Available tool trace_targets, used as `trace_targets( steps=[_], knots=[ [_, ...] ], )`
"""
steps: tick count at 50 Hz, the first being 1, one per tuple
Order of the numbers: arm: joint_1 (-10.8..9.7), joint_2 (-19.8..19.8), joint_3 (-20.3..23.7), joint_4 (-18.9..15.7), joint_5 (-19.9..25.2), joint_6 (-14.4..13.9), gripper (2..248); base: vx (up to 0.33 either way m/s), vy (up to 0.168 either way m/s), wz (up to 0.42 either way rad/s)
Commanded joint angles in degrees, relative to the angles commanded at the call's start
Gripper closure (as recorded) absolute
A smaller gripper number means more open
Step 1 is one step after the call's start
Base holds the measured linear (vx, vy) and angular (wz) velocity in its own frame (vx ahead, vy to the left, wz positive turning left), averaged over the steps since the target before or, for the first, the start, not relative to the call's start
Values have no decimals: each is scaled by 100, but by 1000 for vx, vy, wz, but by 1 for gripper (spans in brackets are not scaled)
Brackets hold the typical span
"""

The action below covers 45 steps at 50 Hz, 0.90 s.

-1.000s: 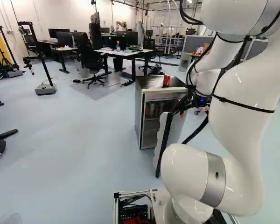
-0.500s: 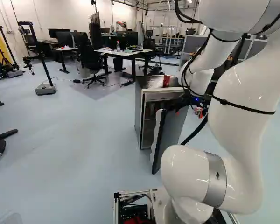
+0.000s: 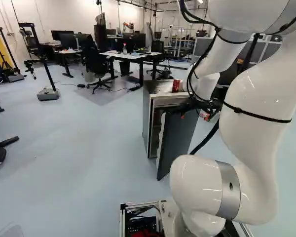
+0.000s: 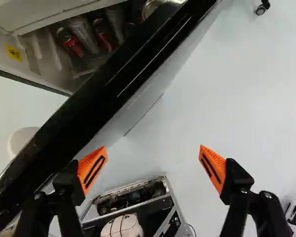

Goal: Grab a drink from the fridge

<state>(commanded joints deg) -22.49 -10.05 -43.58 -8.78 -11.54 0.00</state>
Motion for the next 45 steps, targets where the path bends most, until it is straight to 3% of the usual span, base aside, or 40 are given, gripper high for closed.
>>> trace_targets(
  steps=[45],
  knots=[
    [733,-111,-130,-155,379,0,3,0,0,0]
  ],
)
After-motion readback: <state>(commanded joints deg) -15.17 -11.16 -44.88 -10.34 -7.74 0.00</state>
